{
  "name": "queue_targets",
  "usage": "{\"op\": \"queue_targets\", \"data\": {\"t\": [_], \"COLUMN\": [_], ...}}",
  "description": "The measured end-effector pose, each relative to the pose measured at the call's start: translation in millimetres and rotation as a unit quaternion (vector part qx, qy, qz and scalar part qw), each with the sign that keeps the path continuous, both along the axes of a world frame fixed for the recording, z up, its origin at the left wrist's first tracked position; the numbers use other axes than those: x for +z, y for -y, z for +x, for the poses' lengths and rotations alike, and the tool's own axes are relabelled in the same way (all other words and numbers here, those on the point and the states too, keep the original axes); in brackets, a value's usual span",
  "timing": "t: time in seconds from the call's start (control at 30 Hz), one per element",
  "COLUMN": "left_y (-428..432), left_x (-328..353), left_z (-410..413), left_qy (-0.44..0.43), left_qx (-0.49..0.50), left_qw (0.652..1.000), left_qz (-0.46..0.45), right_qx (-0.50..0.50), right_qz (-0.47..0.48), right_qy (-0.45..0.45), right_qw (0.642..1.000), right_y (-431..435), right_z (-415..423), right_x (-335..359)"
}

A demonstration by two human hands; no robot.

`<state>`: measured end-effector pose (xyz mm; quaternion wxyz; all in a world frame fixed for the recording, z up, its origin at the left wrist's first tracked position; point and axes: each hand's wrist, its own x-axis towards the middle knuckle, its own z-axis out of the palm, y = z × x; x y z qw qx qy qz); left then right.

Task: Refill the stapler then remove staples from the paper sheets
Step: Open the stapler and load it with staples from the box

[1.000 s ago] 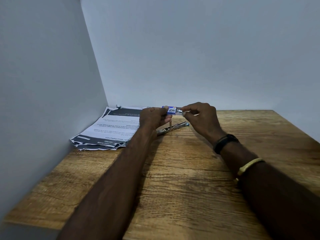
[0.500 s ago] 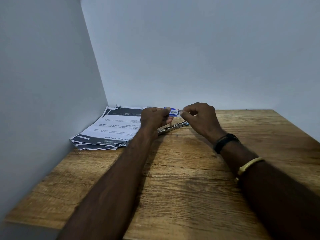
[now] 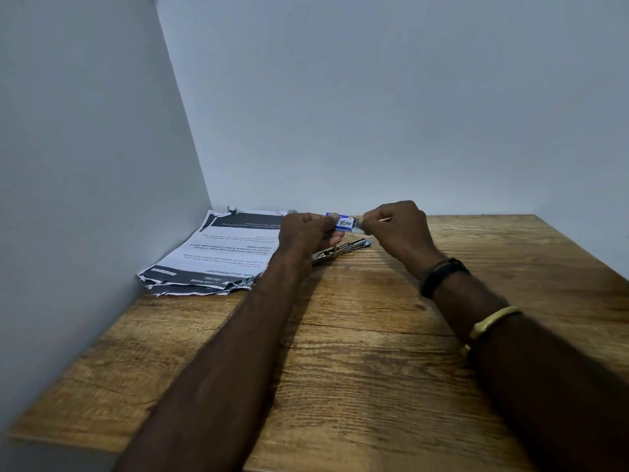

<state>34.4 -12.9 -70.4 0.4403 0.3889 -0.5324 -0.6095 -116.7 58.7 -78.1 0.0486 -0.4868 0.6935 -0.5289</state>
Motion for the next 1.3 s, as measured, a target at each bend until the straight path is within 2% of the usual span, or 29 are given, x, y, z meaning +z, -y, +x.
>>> {"op": "queue_targets", "data": {"t": [0.1,0.23,0.43,0.57,1.0,1.13,1.3], "left_y": [-0.9,-4.1,-8.3,-8.1,-9.3,-9.6,-7.3], "left_x": [0.1,1.1,3.1,3.6,4.2,3.7,3.0], "left_z": [0.4,0.1,-1.2,-0.8,-1.6,-2.2,-1.3], "left_qy": [-0.001,-0.002,0.005,-0.007,-0.006,-0.001,0.002], "left_qx": [-0.001,0.003,0.001,0.005,-0.003,-0.01,-0.006], "left_qw": [1.0,1.0,1.0,1.0,1.0,1.0,1.0], "left_qz": [0.0,0.002,0.007,0.016,0.026,0.022,0.027], "right_qx": [0.016,0.028,0.049,0.04,-0.005,-0.01,0.031], "right_qz": [0.0,-0.003,0.008,-0.021,-0.087,-0.078,-0.089], "right_qy": [0.046,0.052,0.019,0.019,-0.13,-0.133,-0.105], "right_qw": [0.999,0.998,0.999,0.999,0.988,0.988,0.99], "right_y": [0.2,1.0,-0.3,-1.1,-6.5,-7.2,-7.9], "right_z": [-2.1,-2.3,0.9,0.2,7.5,7.6,3.9], "right_x": [-0.4,-0.9,-1.2,0.7,3.3,3.7,1.9]}}
